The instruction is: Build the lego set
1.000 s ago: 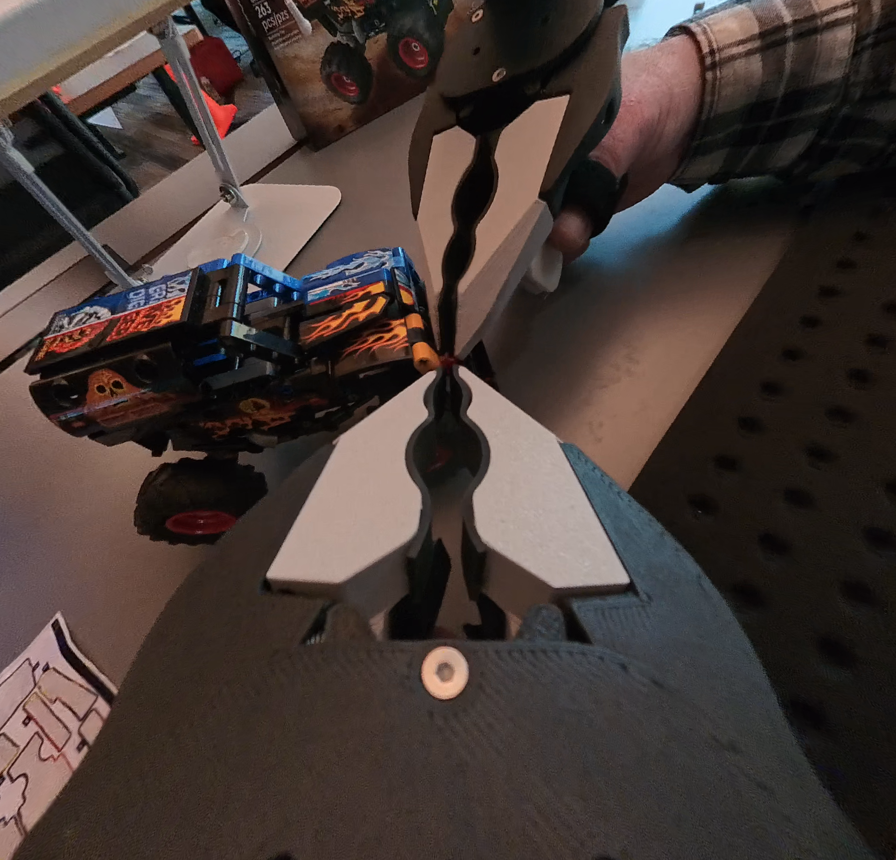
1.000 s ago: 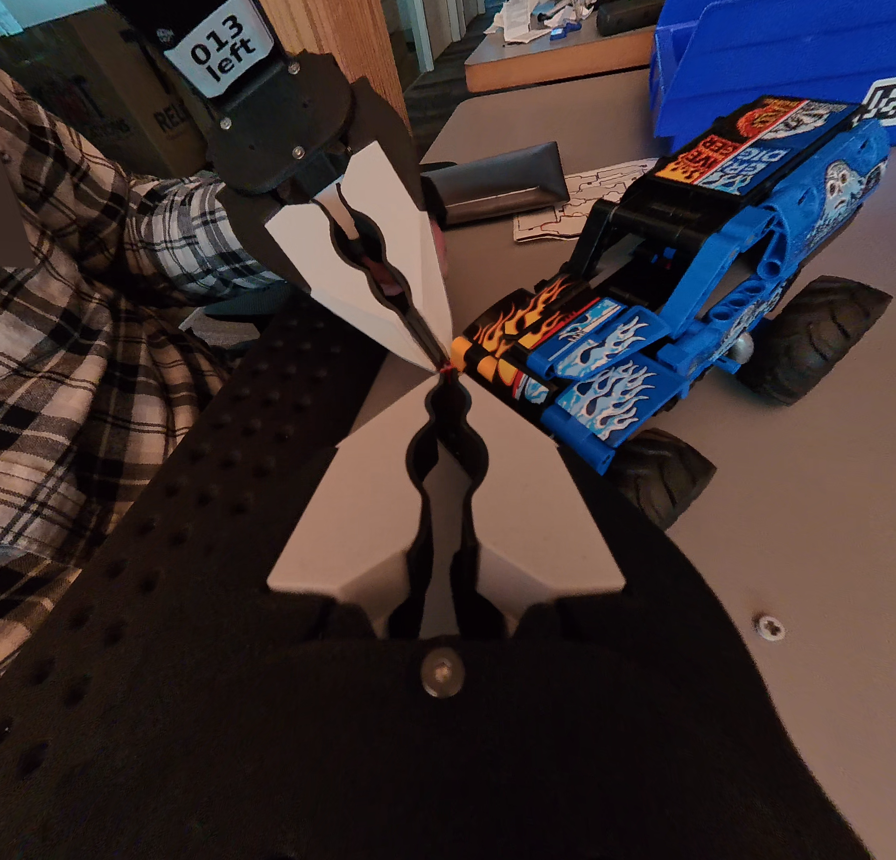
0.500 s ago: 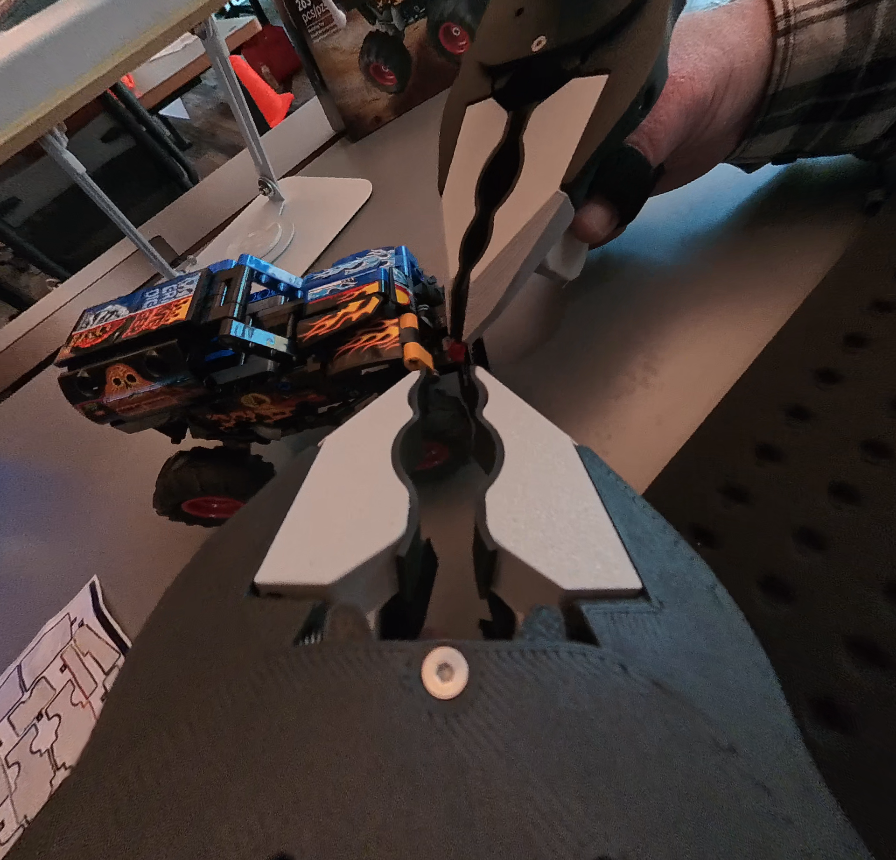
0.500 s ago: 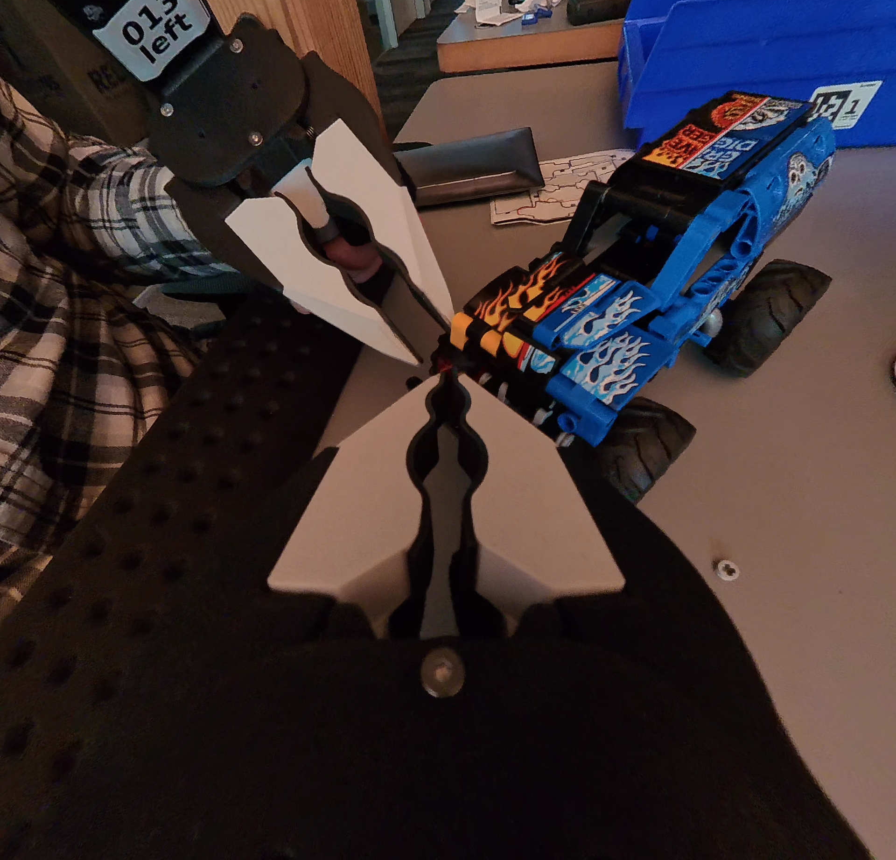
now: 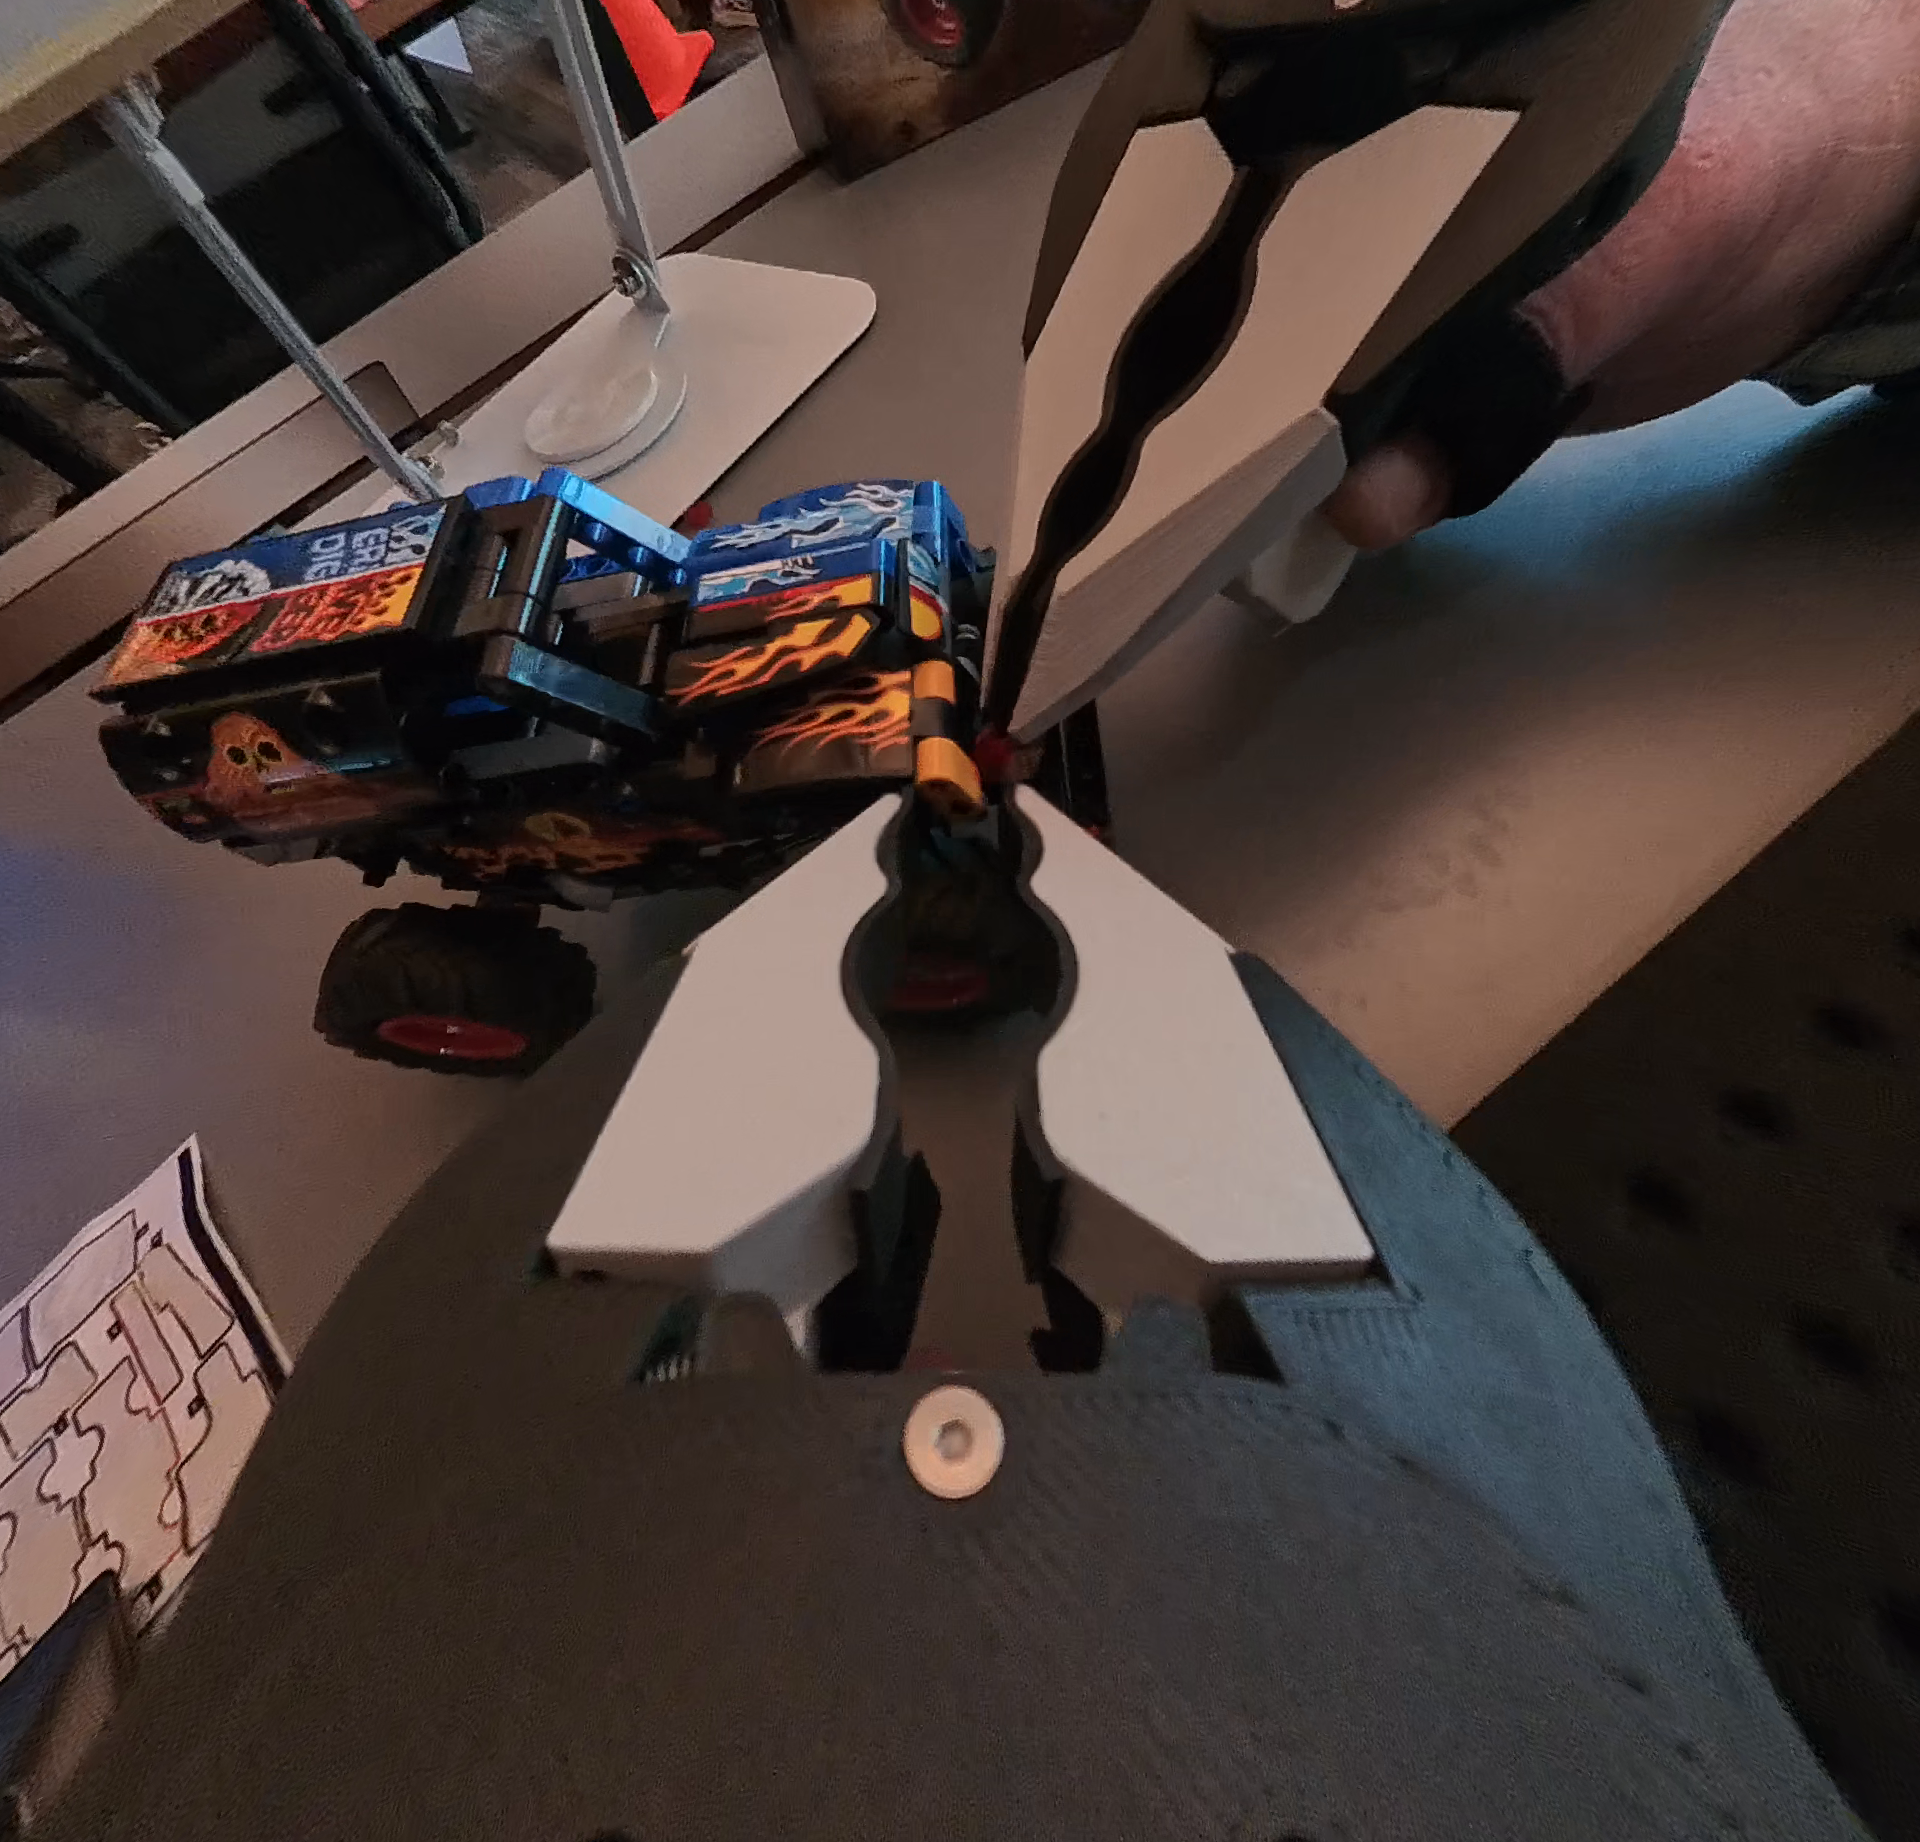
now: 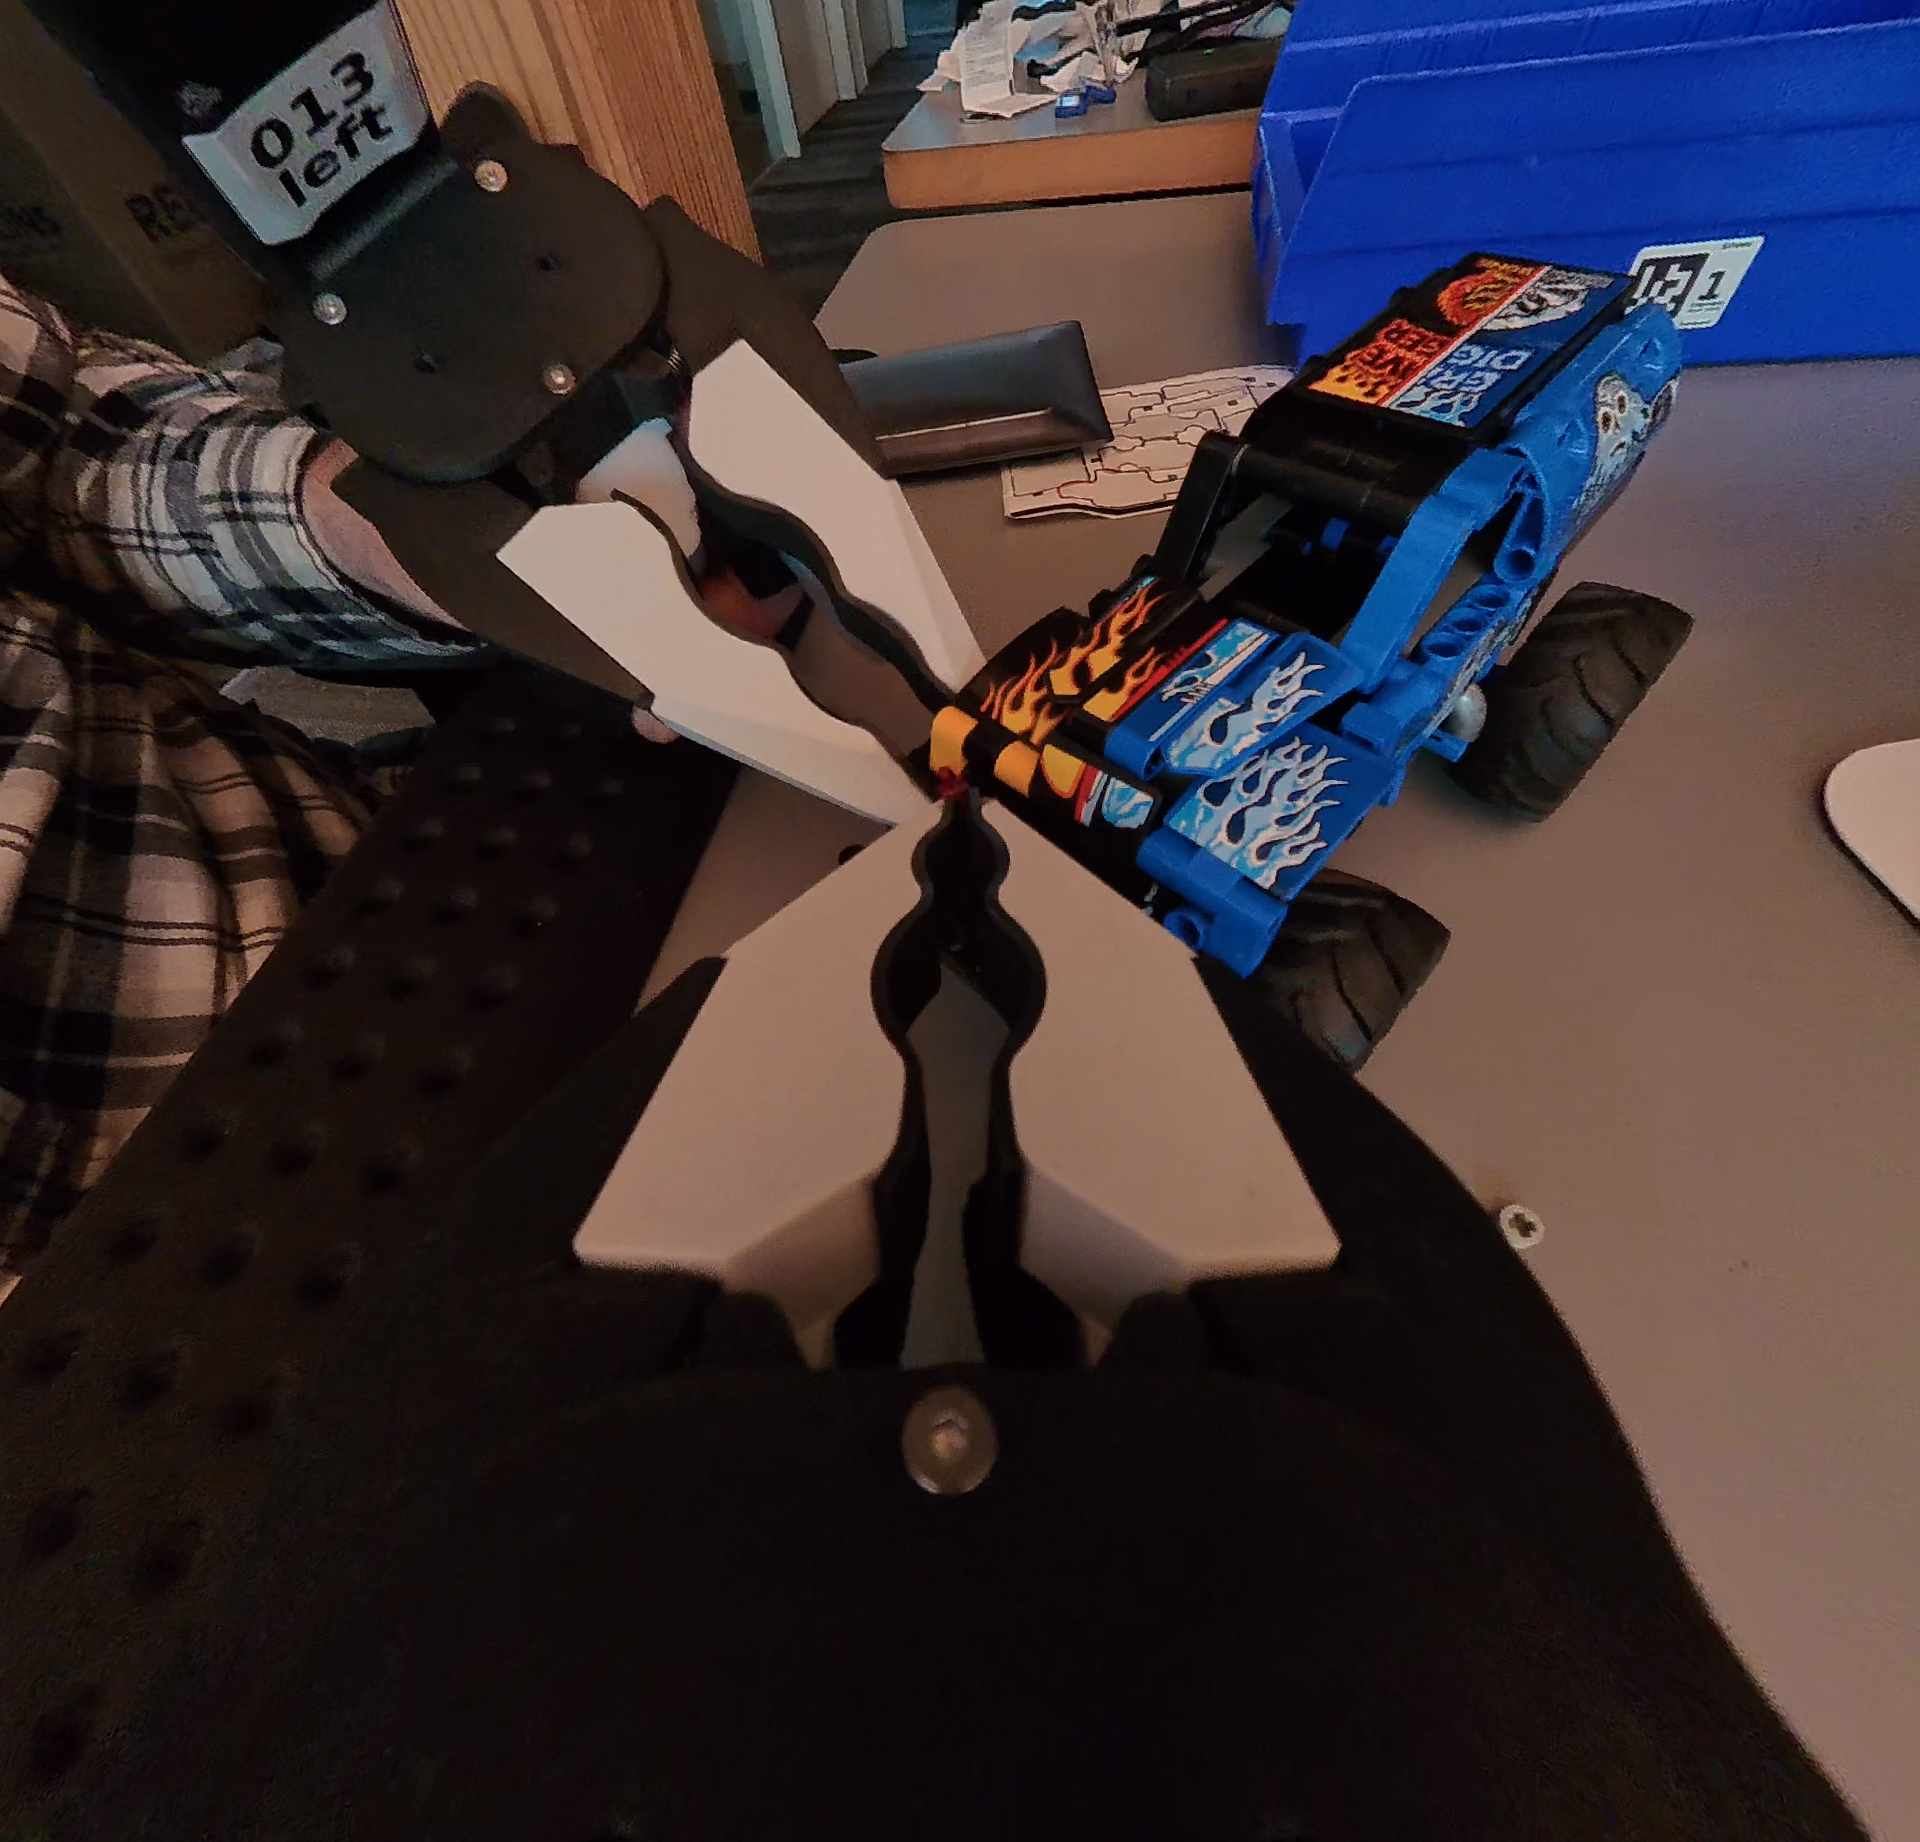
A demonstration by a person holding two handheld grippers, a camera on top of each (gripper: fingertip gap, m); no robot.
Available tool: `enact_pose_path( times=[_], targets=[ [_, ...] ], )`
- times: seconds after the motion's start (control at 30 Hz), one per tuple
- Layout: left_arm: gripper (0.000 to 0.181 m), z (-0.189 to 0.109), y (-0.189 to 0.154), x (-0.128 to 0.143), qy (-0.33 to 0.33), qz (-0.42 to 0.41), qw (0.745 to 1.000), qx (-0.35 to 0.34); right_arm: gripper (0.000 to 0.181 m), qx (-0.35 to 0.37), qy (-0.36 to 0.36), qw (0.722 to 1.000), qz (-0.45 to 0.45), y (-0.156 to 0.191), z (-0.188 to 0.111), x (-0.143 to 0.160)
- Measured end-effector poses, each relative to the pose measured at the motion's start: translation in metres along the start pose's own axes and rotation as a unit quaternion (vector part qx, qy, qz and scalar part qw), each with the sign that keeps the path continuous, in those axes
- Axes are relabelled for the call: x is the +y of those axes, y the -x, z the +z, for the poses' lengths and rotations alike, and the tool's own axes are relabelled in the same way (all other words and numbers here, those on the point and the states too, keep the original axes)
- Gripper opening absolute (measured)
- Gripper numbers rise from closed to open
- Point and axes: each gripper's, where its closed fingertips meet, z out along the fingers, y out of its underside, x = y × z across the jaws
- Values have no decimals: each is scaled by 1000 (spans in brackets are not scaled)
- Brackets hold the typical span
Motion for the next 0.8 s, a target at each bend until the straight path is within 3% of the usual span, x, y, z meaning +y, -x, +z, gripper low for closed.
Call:
enact_pose_path(
  times=[0.57,0.7,0.8],
  targets=[
    [9,4,-3,-5,-10,-16,999,29,0,33,22,999,-7,-6,-3,3],
    [9,5,5,-2,0,9,1000,1,0,39,27,999,-2,-11,-18,2],
    [9,4,6,-2,-6,-20,999,26,0,56,41,997,-13,-15,-23,6]
  ],
)
